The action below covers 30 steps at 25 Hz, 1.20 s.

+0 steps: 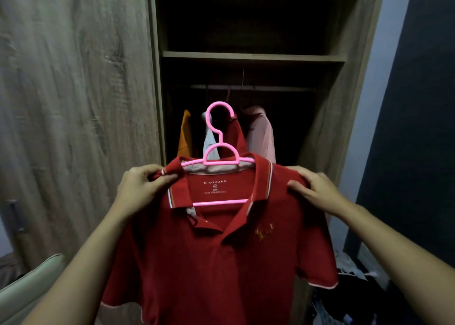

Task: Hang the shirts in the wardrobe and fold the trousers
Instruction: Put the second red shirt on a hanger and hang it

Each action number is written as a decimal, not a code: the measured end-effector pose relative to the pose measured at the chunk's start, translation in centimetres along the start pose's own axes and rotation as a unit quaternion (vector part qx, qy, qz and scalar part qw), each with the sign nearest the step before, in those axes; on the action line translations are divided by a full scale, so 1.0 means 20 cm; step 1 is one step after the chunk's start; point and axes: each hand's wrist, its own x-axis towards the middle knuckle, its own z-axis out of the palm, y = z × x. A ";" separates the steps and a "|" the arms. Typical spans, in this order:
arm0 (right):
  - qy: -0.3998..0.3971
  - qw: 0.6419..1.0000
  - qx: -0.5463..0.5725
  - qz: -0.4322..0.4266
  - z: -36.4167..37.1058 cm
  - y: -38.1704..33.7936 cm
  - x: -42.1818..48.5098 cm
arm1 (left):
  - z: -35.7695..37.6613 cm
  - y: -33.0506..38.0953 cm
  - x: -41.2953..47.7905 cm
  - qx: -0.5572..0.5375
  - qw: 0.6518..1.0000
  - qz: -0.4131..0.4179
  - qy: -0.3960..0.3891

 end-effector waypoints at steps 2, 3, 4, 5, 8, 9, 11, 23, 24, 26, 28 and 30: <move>-0.009 1.000 -0.028 -0.011 0.02 0.01 -0.04 | -0.02 -0.01 0.01 -0.020 0.999 0.001 -0.031; -0.002 0.999 -0.046 -0.012 0.02 0.03 -0.05 | -0.04 -0.01 0.02 -0.024 0.999 0.003 -0.048; 0.012 0.998 -0.059 -0.004 0.02 0.06 -0.05 | -0.06 -0.01 0.02 -0.030 0.997 0.004 -0.064; 0.022 0.997 -0.071 0.006 0.01 0.07 -0.05 | -0.07 0.00 0.03 -0.041 0.995 0.008 -0.085; 0.053 0.990 -0.125 0.028 0.00 0.10 -0.05 | -0.07 0.04 0.00 -0.085 0.988 -0.007 -0.131; 0.089 0.982 -0.157 0.056 0.01 0.06 -0.05 | -0.05 0.05 -0.01 -0.071 0.990 -0.006 -0.125; 0.182 0.966 -0.128 0.135 0.07 -0.07 -0.02 | 0.00 0.08 -0.02 -0.004 0.997 0.009 -0.074; 0.060 0.792 0.535 0.286 0.13 -0.48 0.32 | 0.62 0.61 -0.01 0.092 0.994 0.033 -0.045; 0.062 0.795 0.521 0.303 0.11 -0.44 0.35 | 0.65 0.63 0.02 0.052 0.993 0.040 -0.093; 0.096 0.806 0.480 0.333 0.07 -0.29 0.41 | 0.72 0.67 0.11 -0.047 0.978 0.028 -0.202; 0.116 0.809 0.458 0.350 0.02 -0.13 0.48 | 0.83 0.66 0.21 -0.087 0.977 0.017 -0.192; 0.107 0.818 0.434 0.362 -0.01 0.01 0.53 | 0.93 0.62 0.32 -0.068 0.992 0.022 -0.108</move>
